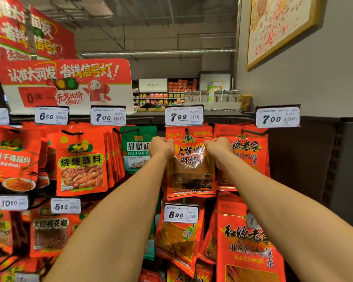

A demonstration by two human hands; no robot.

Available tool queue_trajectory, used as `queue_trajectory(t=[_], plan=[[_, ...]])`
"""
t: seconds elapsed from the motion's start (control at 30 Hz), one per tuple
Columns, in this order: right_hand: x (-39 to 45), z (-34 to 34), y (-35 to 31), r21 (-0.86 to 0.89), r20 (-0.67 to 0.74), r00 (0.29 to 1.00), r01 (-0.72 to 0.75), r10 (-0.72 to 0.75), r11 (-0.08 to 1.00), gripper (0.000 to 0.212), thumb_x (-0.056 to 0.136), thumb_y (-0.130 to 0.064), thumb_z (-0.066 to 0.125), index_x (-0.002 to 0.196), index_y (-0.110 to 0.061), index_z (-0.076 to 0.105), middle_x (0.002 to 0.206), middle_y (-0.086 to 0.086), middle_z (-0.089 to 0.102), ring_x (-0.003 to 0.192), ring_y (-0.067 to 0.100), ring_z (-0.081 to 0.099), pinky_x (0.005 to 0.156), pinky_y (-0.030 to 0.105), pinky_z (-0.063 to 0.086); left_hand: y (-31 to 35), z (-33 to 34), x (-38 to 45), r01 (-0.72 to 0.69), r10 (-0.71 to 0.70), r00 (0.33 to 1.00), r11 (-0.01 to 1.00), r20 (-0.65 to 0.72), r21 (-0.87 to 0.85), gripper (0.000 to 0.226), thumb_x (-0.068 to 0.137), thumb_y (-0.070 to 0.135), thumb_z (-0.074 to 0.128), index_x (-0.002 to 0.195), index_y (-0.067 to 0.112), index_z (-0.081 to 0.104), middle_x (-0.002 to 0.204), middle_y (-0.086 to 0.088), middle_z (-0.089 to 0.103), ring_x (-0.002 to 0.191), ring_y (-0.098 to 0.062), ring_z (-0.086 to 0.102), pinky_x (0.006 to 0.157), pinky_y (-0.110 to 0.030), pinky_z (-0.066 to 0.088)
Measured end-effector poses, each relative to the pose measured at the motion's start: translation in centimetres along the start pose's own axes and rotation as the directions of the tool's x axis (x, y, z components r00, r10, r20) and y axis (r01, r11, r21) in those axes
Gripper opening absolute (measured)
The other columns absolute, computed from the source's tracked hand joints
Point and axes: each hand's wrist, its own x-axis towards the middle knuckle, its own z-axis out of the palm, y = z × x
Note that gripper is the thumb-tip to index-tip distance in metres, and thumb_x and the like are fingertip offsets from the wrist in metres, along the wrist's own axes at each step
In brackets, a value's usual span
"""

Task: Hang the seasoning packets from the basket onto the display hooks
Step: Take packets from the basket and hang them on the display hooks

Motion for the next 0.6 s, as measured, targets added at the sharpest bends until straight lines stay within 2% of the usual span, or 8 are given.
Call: queue_trajectory(t=[0.07, 0.13, 0.2, 0.23, 0.33, 0.4, 0.5, 0.6], plan=[[-0.1, -0.3, 0.0, 0.065, 0.007, 0.999, -0.034, 0.034, 0.997, 0.024, 0.096, -0.014, 0.060, 0.114, -0.004, 0.071, 0.108, 0.015, 0.072, 0.102, 0.035, 0.068, 0.095, 0.051, 0.056, 0.1, -0.6, -0.3, -0.005, 0.005, 1.000, 1.000, 0.001, -0.022, 0.017, 0.097, 0.026, 0.064, 0.096, 0.010, 0.070, 0.104, -0.009, 0.070, 0.105, -0.030, 0.065, 0.097, -0.042, 0.053], [-0.7, -0.7, 0.6, 0.099, -0.007, 0.999, -0.053, 0.054, 0.994, 0.018, 0.095, -0.010, 0.056, 0.099, -0.005, 0.073, 0.102, 0.016, 0.073, 0.096, 0.036, 0.070, 0.090, 0.051, 0.058, -0.1, -1.5, -0.9, -0.009, 0.011, 1.000, 0.997, 0.028, -0.078, 0.011, 0.096, 0.017, 0.063, 0.086, 0.013, 0.067, 0.097, -0.011, 0.069, 0.094, -0.030, 0.065, 0.090, -0.044, 0.057], [-2.0, -1.3, 1.3, 0.014, -0.095, 0.996, 0.004, -0.003, 1.000, 0.025, 0.096, -0.013, 0.057, 0.074, -0.016, 0.069, 0.082, 0.005, 0.071, 0.078, 0.026, 0.068, 0.076, 0.041, 0.059, -0.7, -2.7, -1.7, -0.021, 0.030, 0.997, 0.991, 0.067, -0.133, 0.017, 0.095, 0.012, 0.062, 0.078, 0.015, 0.065, 0.092, -0.014, 0.071, 0.085, -0.029, 0.066, 0.086, -0.047, 0.058], [-3.0, -1.6, 1.4, -0.047, -0.141, 0.988, 0.059, -0.065, 0.997, 0.030, 0.096, -0.016, 0.058, 0.067, -0.021, 0.065, 0.077, 0.000, 0.069, 0.072, 0.021, 0.065, 0.070, 0.035, 0.055, -1.0, -3.4, -2.2, -0.045, 0.057, 0.995, 0.989, 0.084, -0.140, 0.018, 0.095, 0.013, 0.062, 0.079, 0.017, 0.066, 0.092, -0.013, 0.073, 0.084, -0.028, 0.066, 0.085, -0.046, 0.058], [-5.9, -2.6, 1.7, -0.088, -0.203, 0.959, 0.183, -0.197, 0.979, 0.024, 0.094, -0.020, 0.057, 0.074, -0.021, 0.070, 0.078, -0.003, 0.069, 0.075, 0.017, 0.062, 0.072, 0.027, 0.044, -1.7, -5.7, -4.2, -0.152, 0.163, 0.984, 0.979, 0.073, -0.136, 0.012, 0.098, 0.019, 0.062, 0.088, 0.020, 0.068, 0.090, -0.003, 0.071, 0.082, -0.020, 0.064, 0.074, -0.032, 0.053], [-7.9, -2.9, 1.4, 0.056, -0.148, 0.971, 0.199, -0.189, 0.978, 0.020, 0.093, -0.017, 0.058, 0.081, -0.016, 0.073, 0.073, -0.002, 0.070, 0.069, 0.019, 0.063, 0.067, 0.030, 0.049, -1.8, -7.4, -5.7, -0.156, 0.180, 0.978, 0.966, 0.101, -0.208, 0.014, 0.099, 0.019, 0.059, 0.089, 0.020, 0.069, 0.083, 0.003, 0.071, 0.076, -0.015, 0.065, 0.069, -0.028, 0.052], [-11.8, -3.4, 1.0, 0.362, 0.051, 0.991, 0.096, -0.123, 0.927, 0.015, 0.094, -0.010, 0.059, 0.081, -0.011, 0.067, 0.058, 0.001, 0.067, 0.047, 0.020, 0.060, 0.042, 0.025, 0.048, -2.3, -11.0, -8.0, -0.106, 0.178, 0.957, 0.951, 0.230, -0.291, 0.017, 0.099, 0.019, 0.057, 0.088, 0.017, 0.070, 0.067, 0.006, 0.073, 0.059, -0.009, 0.068, 0.055, -0.021, 0.054], [-16.2, -4.0, 1.0, 0.449, 0.089, 0.989, 0.064, -0.115, 0.891, 0.012, 0.093, -0.007, 0.061, 0.083, -0.008, 0.067, 0.057, 0.005, 0.067, 0.043, 0.018, 0.060, 0.038, 0.021, 0.046, -4.5, -15.2, -9.8, -0.074, 0.180, 0.936, 0.941, 0.303, -0.331, 0.018, 0.099, 0.019, 0.057, 0.091, 0.015, 0.072, 0.072, -0.001, 0.075, 0.058, -0.012, 0.069, 0.053, -0.021, 0.056]])
